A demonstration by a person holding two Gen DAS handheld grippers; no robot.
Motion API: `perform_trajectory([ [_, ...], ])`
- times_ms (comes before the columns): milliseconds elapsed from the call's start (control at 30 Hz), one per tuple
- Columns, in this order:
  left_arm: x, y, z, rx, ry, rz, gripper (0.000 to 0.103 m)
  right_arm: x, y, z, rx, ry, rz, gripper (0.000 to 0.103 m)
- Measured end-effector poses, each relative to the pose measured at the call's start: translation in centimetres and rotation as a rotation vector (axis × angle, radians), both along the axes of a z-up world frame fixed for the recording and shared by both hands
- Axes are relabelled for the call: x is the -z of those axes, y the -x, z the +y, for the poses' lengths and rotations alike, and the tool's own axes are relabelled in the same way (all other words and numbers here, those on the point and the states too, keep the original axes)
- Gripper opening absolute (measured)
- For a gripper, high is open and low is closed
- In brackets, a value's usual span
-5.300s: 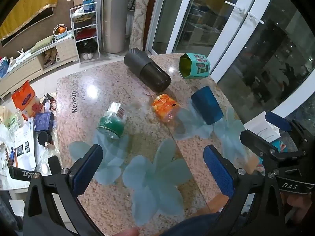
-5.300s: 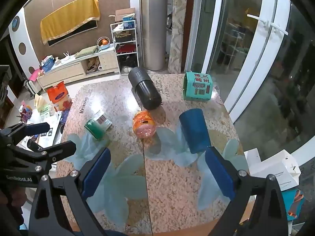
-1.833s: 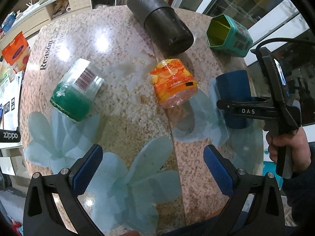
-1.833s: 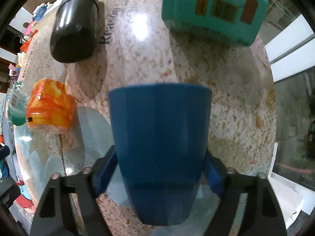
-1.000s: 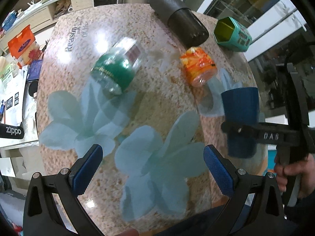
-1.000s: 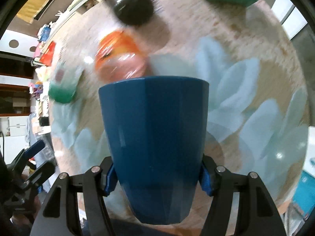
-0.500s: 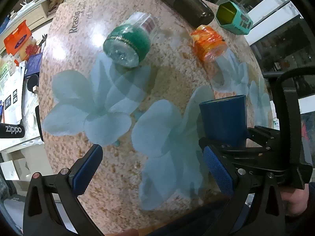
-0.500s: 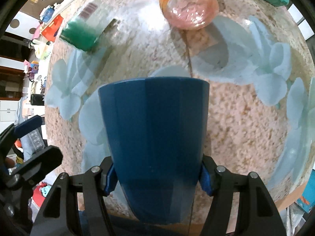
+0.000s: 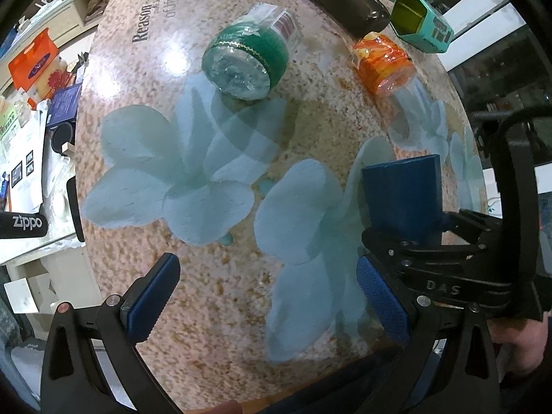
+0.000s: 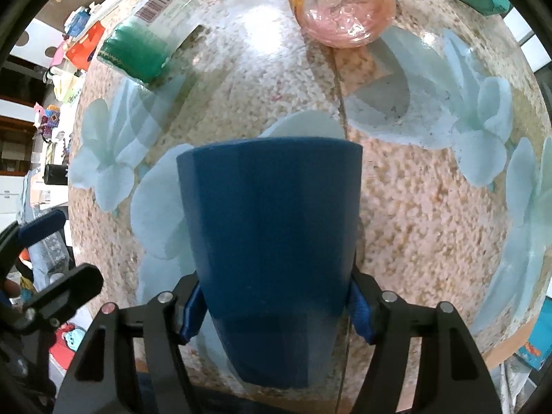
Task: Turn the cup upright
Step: 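Lift the blue cup with the right gripper and rotate it upright, then open the right gripper while the left gripper approaches the blue cup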
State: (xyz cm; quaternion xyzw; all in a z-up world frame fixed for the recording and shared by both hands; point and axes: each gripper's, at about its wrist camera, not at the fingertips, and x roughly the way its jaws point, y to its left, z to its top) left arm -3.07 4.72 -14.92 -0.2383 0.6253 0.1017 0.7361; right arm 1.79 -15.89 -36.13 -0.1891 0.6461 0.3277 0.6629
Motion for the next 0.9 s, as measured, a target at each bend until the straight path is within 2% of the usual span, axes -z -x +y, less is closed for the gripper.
perform_trajectory([
  [33,0.1,0.1,0.0,0.0,0.002,0.001,0.103,0.1,0.3,0.3,0.003,-0.001,-0.004,0.087],
  [200,-0.3,0.5,-0.1,-0.002,0.016,-0.013,0.103,-1.2,0.0,-0.7,-0.004,-0.017,-0.014,0.103],
  [333,-0.6,0.6,-0.2,-0.009,0.038,-0.025,0.103,-2.2,-0.4,-1.8,0.003,-0.046,0.014,0.103],
  [567,-2.4,0.6,-0.3,-0.021,0.059,-0.048,0.103,-5.7,-1.3,-4.9,0.042,-0.116,-0.002,0.103],
  [700,-3.4,-0.4,-1.3,-0.006,0.071,-0.061,0.103,-8.3,-2.2,-7.6,0.059,-0.14,-0.022,0.103],
  [800,-4.0,-1.6,-2.5,0.005,0.109,-0.071,0.103,-9.9,-2.6,-9.8,0.082,-0.17,-0.053,0.103],
  [900,-4.5,-2.9,-4.1,0.021,0.091,-0.057,0.103,-10.9,-3.5,-11.6,0.097,-0.191,-0.072,0.103],
])
